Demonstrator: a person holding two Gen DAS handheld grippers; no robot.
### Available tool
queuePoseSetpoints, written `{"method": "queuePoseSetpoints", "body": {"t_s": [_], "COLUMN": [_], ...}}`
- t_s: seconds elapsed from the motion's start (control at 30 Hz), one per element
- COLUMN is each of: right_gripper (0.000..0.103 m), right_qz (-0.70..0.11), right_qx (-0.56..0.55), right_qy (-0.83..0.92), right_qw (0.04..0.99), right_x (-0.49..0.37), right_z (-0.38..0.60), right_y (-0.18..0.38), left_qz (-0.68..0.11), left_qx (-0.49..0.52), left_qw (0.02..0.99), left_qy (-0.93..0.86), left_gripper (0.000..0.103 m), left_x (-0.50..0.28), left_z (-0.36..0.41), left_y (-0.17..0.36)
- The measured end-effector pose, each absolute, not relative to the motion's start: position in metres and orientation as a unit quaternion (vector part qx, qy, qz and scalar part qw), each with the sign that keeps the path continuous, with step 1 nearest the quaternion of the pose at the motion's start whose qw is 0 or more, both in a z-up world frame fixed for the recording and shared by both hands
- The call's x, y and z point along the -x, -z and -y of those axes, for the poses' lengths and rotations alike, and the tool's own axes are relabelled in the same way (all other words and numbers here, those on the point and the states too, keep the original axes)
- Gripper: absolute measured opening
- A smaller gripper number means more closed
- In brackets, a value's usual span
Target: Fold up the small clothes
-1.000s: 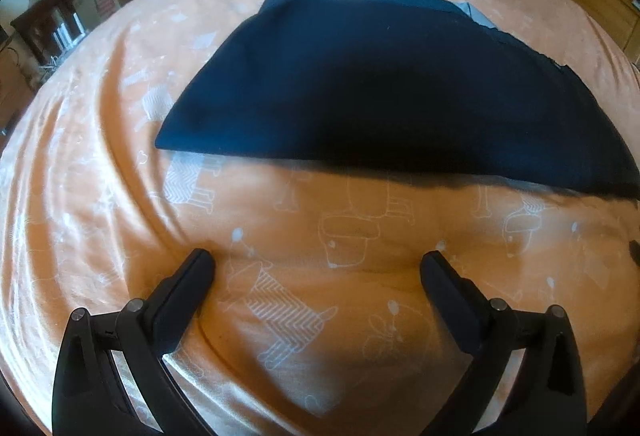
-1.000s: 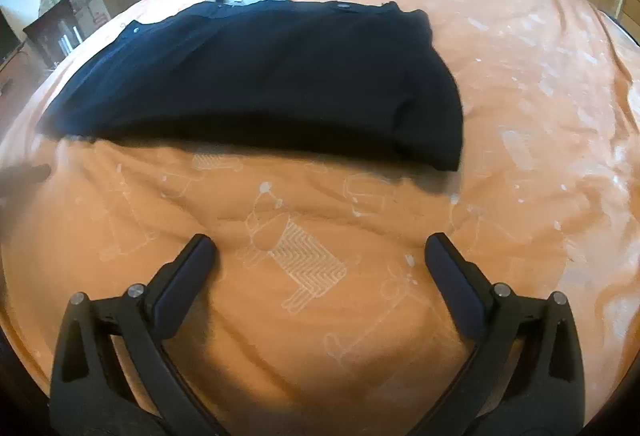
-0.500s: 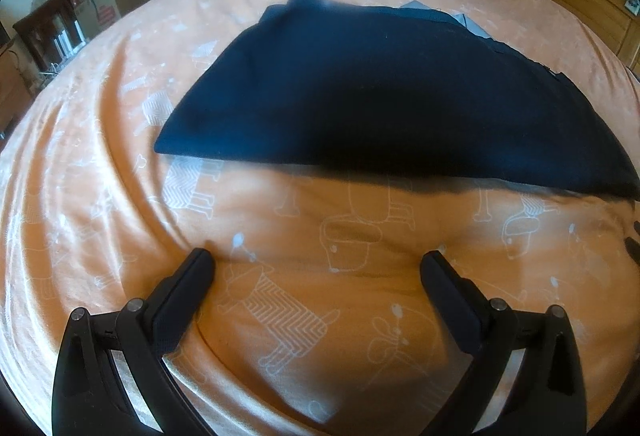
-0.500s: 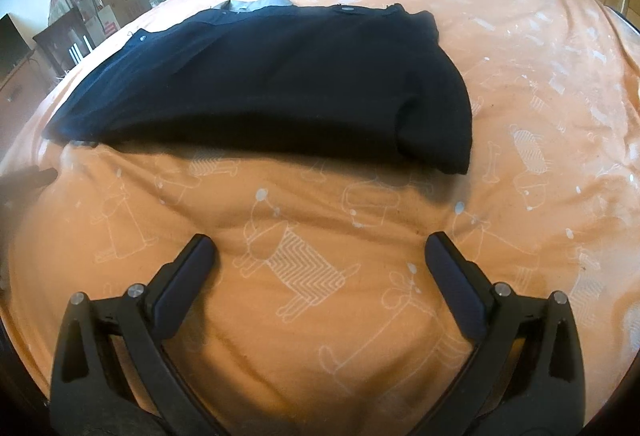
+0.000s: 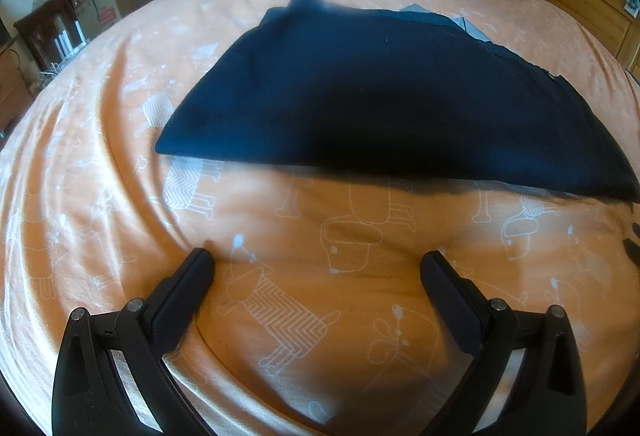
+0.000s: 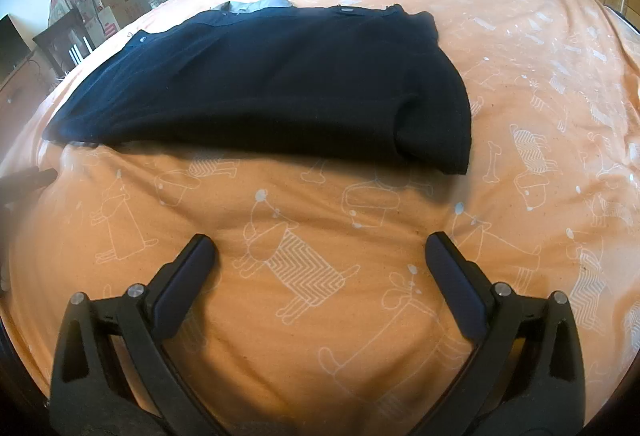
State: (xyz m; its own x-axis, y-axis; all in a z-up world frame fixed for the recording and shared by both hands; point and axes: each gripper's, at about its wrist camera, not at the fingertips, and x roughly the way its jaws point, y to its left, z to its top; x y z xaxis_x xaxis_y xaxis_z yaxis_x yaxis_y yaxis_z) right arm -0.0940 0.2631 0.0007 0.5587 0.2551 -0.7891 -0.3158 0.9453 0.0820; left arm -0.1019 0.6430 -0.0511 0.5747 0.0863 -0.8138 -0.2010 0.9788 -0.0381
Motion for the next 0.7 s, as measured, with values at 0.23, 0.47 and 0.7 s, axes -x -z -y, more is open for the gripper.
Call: {"method": "queuePoseSetpoints", "body": {"t_s": [0.23,0.47,0.7], "right_gripper": [0.103,0.103,0.103], "right_qz": [-0.441,-0.439,-0.439], "right_qx": [0.034,0.037,0.041], "right_qy": [-0.162,-0.159,-0.154], "right_qw": [0.882,0.883,0.884], "right_x": [0.094,0.095,0.097], "right_z": [-0.263,-0.264,-0.266], "right_y": [-0.001,-0.001,-0.002], "left_qz": [-0.453,-0.458,-0.391], "left_qx": [0.063,0.069,0.314], "left_qw": [0.886,0.883,0.865], "left_qy": [-0.081,-0.077,0.023], "left_gripper": [0.103,0.103,0.093], "left_x": [0.102,0.101,0.115], "left_z": [-0.644,-0.646,-0.695], "left_y": [0.051,0.049,0.016]}}
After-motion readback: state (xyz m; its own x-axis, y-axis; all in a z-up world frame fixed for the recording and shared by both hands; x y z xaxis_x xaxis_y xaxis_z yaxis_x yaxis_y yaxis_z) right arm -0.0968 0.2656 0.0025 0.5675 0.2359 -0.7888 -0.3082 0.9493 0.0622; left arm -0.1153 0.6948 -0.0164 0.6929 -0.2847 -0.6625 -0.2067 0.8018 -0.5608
